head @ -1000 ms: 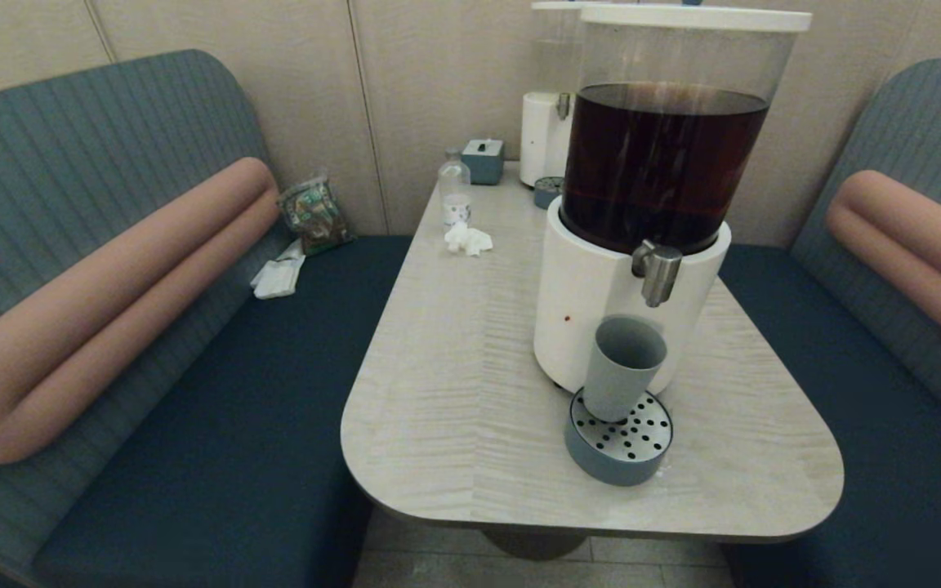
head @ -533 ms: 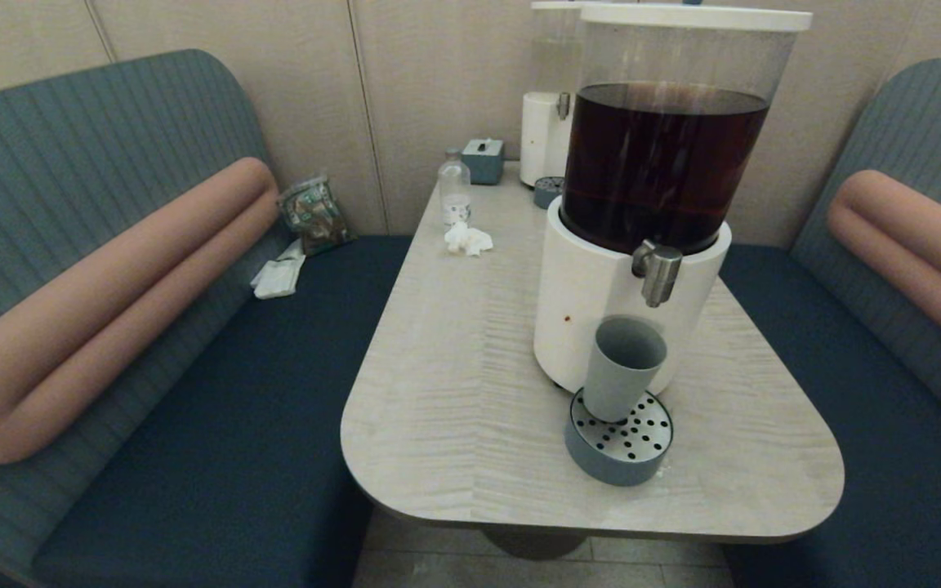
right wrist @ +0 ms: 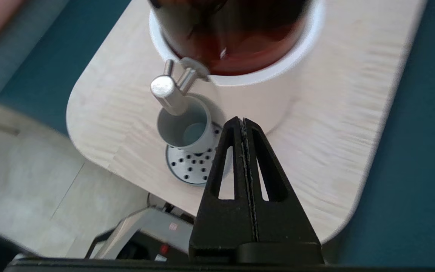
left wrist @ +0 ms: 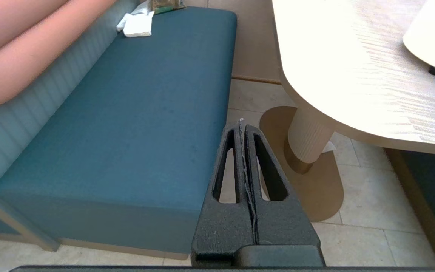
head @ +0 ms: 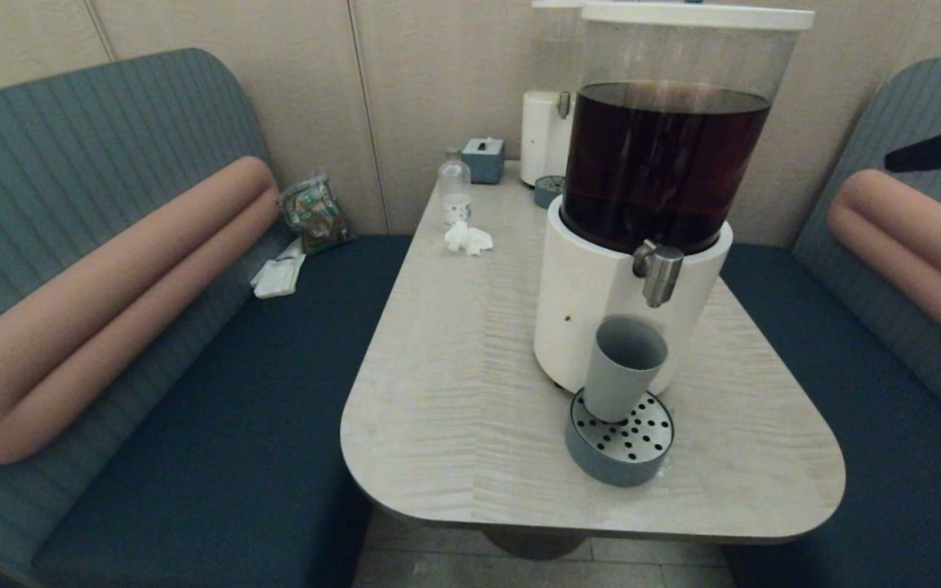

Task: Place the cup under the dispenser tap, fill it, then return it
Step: Turn on the faucet

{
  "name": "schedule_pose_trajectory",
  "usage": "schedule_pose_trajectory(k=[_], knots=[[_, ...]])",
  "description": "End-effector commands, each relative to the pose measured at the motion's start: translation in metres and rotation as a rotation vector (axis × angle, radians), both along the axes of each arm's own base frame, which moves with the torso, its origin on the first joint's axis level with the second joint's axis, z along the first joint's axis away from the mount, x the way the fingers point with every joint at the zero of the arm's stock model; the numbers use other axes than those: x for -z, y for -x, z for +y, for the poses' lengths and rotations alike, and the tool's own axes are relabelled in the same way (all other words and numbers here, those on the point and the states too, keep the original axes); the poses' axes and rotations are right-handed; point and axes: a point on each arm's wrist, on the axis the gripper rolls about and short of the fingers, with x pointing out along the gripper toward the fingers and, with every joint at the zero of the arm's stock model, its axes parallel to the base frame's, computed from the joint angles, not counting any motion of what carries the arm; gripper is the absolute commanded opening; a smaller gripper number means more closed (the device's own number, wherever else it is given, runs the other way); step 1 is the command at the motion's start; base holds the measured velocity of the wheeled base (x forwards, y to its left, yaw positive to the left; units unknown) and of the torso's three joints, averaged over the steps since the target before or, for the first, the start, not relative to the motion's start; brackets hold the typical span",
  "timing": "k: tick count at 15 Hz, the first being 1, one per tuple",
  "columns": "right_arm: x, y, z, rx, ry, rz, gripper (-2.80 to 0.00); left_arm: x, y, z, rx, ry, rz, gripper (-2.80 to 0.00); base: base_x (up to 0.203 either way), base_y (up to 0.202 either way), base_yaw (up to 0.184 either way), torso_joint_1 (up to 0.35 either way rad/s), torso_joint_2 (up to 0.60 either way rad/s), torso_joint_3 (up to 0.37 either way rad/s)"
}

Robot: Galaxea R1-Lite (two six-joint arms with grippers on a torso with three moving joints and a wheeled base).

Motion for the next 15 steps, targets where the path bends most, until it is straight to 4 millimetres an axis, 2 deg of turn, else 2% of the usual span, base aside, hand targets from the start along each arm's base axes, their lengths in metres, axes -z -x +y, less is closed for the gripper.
schedule_pose_trajectory(k=[1, 6, 10, 15], knots=[[0.013, -0.028, 0.014, -0.036, 0.012, 0.068, -2.80, 0.000, 0.000, 0.000, -0.001, 0.001, 0.001, -2.80, 0.000, 0.000, 0.000, 0.000, 0.00, 0.000], [0.022, -0.062, 0.031, -0.058, -0.009, 0.105, -2.80, 0.000, 0.000, 0.000, 0.000, 0.001, 0.001, -2.80, 0.000, 0.000, 0.000, 0.000, 0.00, 0.000], [0.039, -0.098, 0.042, -0.071, -0.014, 0.114, -2.80, 0.000, 0.000, 0.000, -0.001, 0.001, 0.001, -2.80, 0.000, 0.000, 0.000, 0.000, 0.00, 0.000], [0.054, -0.119, 0.047, -0.095, -0.024, 0.137, -2.80, 0.000, 0.000, 0.000, 0.000, 0.001, 0.001, -2.80, 0.000, 0.000, 0.000, 0.000, 0.00, 0.000]])
